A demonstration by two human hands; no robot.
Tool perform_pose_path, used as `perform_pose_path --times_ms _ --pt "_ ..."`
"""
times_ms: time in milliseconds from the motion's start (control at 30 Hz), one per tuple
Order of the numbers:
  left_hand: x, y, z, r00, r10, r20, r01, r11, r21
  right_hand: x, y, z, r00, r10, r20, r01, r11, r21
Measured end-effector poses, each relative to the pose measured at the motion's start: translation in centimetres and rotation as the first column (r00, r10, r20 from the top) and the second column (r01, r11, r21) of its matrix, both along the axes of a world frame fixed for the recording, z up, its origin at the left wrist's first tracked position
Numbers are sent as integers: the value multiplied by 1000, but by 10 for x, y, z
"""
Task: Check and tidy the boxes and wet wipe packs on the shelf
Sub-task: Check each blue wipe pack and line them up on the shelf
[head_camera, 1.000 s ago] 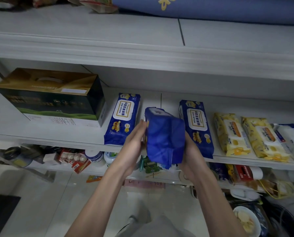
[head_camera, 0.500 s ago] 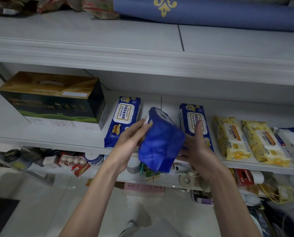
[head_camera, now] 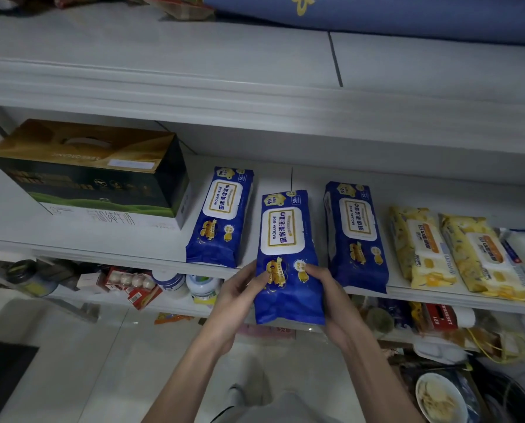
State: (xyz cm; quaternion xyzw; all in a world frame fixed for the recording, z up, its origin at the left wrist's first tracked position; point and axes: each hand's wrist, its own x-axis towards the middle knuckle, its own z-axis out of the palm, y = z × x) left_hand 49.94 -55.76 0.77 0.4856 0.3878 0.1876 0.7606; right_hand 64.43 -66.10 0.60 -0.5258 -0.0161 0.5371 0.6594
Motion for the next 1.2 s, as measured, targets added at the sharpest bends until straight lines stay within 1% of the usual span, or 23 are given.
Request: perform_pose_path --times_ms 67,133,200,267,367,467,500,567,667,733,933,1033,1200 --pt "4 5 -6 1000 8 6 -8 1000 3 7 4 -6 998 18 52 -17 1000 -20" --pt "8 10 -12 1000 12 -26 -12 1000 -4 13 8 -15 994 35 106 -31 999 -36" --pt "13 13 -23 997 -10 -78 10 1000 2 14 10 -24 993 35 114 -29 998 -58" --pt "15 13 -31 995 -33 -95 34 999 7 12 11 -30 989 35 143 -19 994 -109" --pt "14 12 -39 994 -47 -97 47 999 -3 8 12 -35 963 40 267 22 974 -225" --pt "12 10 -42 993 -44 -108 45 999 10 4 11 -39 925 47 376 55 965 -257" --pt "12 8 -41 994 -28 -108 32 999 33 1 9 -40 914 42 402 70 963 -261" --pt "9 -1 -42 992 12 -128 2 995 104 -8 4 -42 914 -11 405 120 962 -246" --pt "6 -13 -50 985 32 -172 8 974 227 -21 -3 -49 895 -84 437 182 965 -188" --pt "7 -15 -57 982 48 -185 4 963 270 -26 -3 -53 875 -105 472 208 963 -170" --pt "24 6 -56 988 8 -157 30 972 234 -17 17 -53 860 -134 493 246 954 -170" --pt "40 21 -54 985 5 -174 45 959 279 -6 33 -51 852 -163 497 263 955 -138" --pt "60 39 -47 983 -27 -184 85 946 313 14 58 -49 845 -179 504 286 948 -143"
